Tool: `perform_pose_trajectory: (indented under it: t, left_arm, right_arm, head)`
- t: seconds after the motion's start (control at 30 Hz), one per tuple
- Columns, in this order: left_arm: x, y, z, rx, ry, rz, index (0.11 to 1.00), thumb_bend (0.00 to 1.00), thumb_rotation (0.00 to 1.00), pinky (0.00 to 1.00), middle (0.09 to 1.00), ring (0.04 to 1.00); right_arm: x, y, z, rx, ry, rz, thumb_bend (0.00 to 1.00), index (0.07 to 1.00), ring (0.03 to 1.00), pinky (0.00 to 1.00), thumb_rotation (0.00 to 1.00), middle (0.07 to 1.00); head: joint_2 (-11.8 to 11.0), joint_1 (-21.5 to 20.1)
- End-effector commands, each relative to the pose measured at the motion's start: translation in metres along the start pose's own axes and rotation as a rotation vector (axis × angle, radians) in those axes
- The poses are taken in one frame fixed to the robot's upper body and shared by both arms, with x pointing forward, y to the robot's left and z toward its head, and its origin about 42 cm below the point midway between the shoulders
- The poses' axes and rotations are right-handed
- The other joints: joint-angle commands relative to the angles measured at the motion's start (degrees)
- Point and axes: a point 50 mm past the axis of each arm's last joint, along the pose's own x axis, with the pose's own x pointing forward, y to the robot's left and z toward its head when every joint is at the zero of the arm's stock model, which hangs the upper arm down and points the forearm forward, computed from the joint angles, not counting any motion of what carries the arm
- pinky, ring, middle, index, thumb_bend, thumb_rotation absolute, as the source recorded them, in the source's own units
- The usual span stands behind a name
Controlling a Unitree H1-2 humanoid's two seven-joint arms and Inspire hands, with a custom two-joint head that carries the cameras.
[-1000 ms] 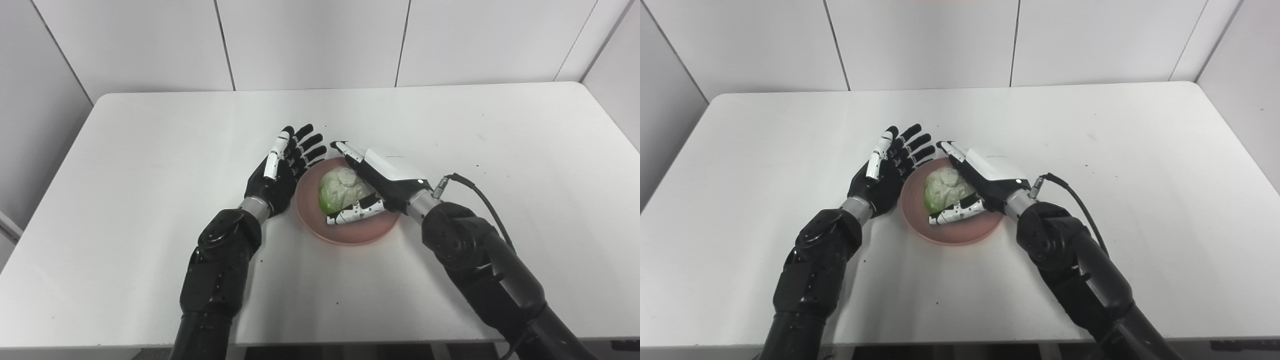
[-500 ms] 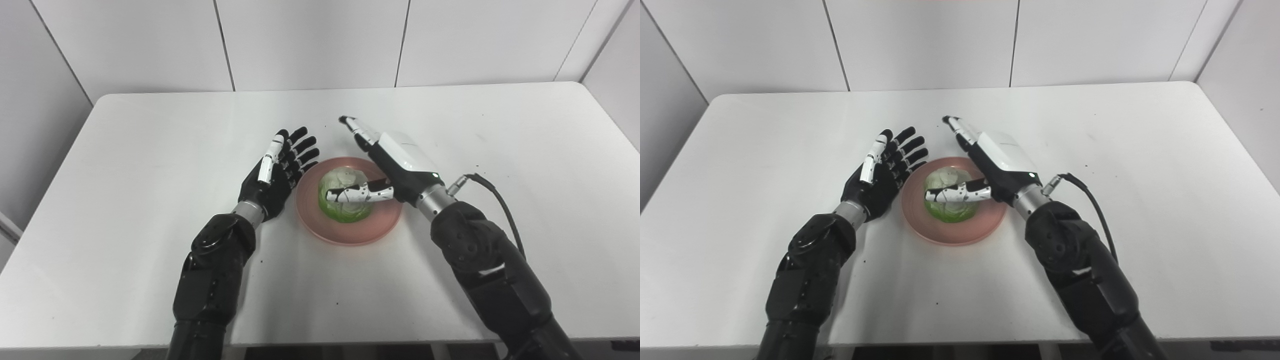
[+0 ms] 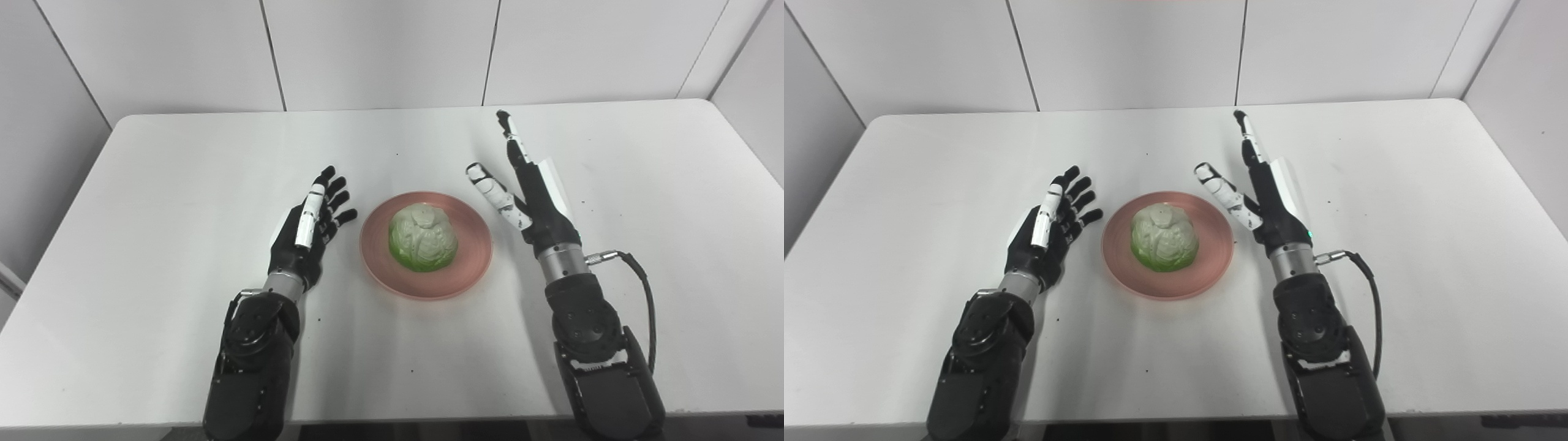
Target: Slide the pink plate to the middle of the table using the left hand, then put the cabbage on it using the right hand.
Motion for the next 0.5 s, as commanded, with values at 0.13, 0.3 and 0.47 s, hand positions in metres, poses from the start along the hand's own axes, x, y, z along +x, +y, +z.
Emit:
perform_pose_trajectory:
  t: [0.13, 0.3, 0.47]
  left_arm:
    - [-0.008, 0.001, 0.006, 0.1, -0.133, -0.002, 0.999, 0.42, 1.0, 0.99, 0.999, 0.994]
    - [-0.021, 0.003, -0.01, 0.137, -0.123, -0.004, 1.0, 0.43, 1.0, 1.0, 1.0, 1.0]
    - [-0.026, 0.004, -0.021, 0.135, -0.092, 0.0, 0.998, 0.41, 1.0, 1.0, 1.0, 1.0]
  right_arm:
    - [-0.01, 0.002, -0.005, 0.11, -0.028, -0.03, 0.65, 1.0, 1.0, 1.0, 1.0, 1.0]
    - [-0.024, 0.01, -0.014, 0.18, 0.064, -0.09, 0.54, 1.0, 1.0, 1.0, 1.0, 1.0]
    - [-0.033, 0.013, -0.022, 0.24, 0.11, -0.117, 0.32, 0.996, 0.993, 1.0, 1.0, 0.997]
  head:
    - [0.1, -0.7]
    - [-0.1, -0.8]
    - [-0.2, -1.0]
